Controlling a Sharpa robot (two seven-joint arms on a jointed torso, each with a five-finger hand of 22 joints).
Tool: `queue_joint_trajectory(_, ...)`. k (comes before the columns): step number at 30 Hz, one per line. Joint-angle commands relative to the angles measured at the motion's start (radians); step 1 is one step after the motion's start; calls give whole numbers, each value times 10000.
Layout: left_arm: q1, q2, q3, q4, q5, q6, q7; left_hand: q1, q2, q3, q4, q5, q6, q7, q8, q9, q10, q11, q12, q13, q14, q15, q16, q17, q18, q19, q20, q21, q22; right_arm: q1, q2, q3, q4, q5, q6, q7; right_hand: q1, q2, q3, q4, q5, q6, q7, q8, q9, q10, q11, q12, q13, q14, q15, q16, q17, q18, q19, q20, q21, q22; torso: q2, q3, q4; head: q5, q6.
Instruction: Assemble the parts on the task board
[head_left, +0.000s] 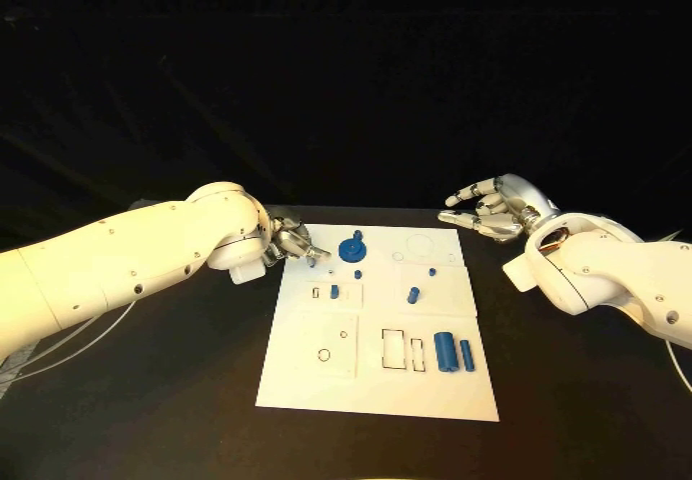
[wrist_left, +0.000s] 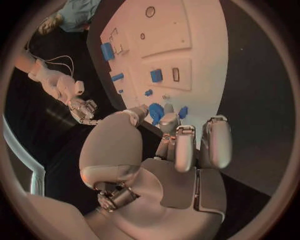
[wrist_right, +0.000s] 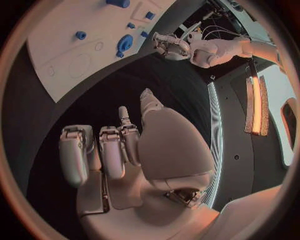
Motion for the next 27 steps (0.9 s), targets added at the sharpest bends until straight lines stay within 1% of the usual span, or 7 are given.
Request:
queue_joint_trajectory(1,56,99,23,-237,7,-1,151,127,7,-103,-2,14,-140,44,-206,-126,-76,49,-28,-44,921,95,-54,2335,39,-5,106,-62,259,-6,10,1,-12,-34,6,104,-121,3,-69,-12,-52,-78,0,69,8,37,-45,-20,1520,894,-87,-67,1940,65,638,-55,-17,2047,17,-11,-5,20,37)
queue_joint_trajectory(4,83,189,58,-474,-233,71,182,212,29,-167,-6,14,-173,92,-332,-213,-153,95,-80,-136,905,139,-79,2298,57,-64,153,-100,188,-6,15,1,-17,-34,8,105,-121,3,-69,-12,-52,-78,0,69,8,37,-45,-20,1520,894,-87,-67,1940,65,638,-55,-17,2047,30,-16,-6,50,46)
queue_joint_trajectory(8,103,327,83,-796,-451,273,196,219,30,-173,-5,14,-172,95,-340,-219,-159,99,-83,-142,906,142,-78,2299,55,-55,156,-95,199,-6,22,1,-21,-33,12,103,-121,3,-69,-12,-52,-78,0,69,8,37,-45,-20,1520,894,-87,-67,1940,65,638,-55,-17,2047,6,-10,23,40,16)
queue_joint_trajectory(14,118,477,89,-1142,-568,545,186,220,59,-192,12,13,-129,95,-343,-232,-152,104,-69,-126,910,151,-69,2312,55,-55,169,-95,202,-6,27,1,-20,-33,13,101,-121,3,-69,-12,-52,-78,0,69,8,37,-45,-20,1520,894,-87,-67,1940,65,638,-55,-17,2047,0,-12,22,57,9)
queue_joint_trajectory(16,121,539,86,-1266,-610,623,184,220,59,-192,12,13,-129,95,-343,-232,-152,104,-69,-126,910,151,-69,2312,55,-55,169,-95,202,-6,26,1,-18,-33,13,99,-135,16,-77,-19,-52,-82,-1,78,10,38,-45,-20,1519,896,-88,-65,1945,66,636,-56,-22,2044,-2,-5,13,64,14)
queue_joint_trajectory(22,124,751,54,-1614,-737,750,180,222,82,-221,18,12,-65,89,-333,-241,-169,104,-77,-143,909,157,-70,2310,56,-57,182,-98,200,-6,30,1,-15,-34,18,98,-135,16,-77,-19,-52,-82,-1,78,10,38,-45,-20,1519,896,-88,-65,1945,66,636,-56,-22,2044,16,-12,1,71,8)
queue_joint_trajectory(27,122,964,-29,-1910,-769,854,186,225,88,-228,17,12,-48,86,-330,-243,-172,103,-76,-143,910,157,-69,2311,53,-47,185,-91,214,-6,36,1,-14,-34,23,98,-141,29,-80,-25,-52,-84,-2,86,11,40,-46,-18,1521,894,-88,-68,1937,69,632,-56,-31,2038,17,-4,0,71,9)
